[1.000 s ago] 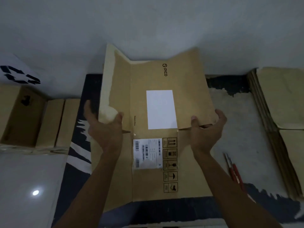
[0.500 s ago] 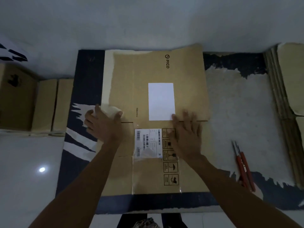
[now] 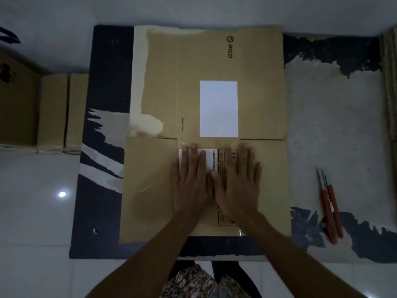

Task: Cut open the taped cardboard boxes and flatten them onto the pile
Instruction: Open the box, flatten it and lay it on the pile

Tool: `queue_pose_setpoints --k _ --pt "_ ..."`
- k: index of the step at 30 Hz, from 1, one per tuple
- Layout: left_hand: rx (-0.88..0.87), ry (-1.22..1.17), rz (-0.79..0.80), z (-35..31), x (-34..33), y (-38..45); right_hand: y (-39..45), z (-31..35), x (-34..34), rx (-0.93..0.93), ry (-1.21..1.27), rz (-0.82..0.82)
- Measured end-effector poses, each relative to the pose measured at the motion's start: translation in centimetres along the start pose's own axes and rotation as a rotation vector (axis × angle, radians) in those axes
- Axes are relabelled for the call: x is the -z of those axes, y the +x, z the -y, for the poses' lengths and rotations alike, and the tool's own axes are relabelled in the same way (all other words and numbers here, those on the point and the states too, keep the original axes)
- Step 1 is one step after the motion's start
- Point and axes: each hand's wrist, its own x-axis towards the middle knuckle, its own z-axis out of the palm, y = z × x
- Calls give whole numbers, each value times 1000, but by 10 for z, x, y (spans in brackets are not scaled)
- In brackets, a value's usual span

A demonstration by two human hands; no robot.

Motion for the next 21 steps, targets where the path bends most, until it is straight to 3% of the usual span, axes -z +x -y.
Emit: queue_pose_setpoints --k 3,5,8,11,21 --pt "-29 -105 -97 3 1 -10 -24 -3 -17 61 -80 -49" --pt "79 -71 -116 9 9 -20 -19 -6 -19 69 -83 -36" --pt "255 149 24 23 18 -49 -18 -5 -19 71 -86 -46" --pt "265 205 93 27 20 -58 -19 -7 -21 90 -45 -90" --pt "281 162 49 24 17 -56 -45 9 -28 46 -122 -37"
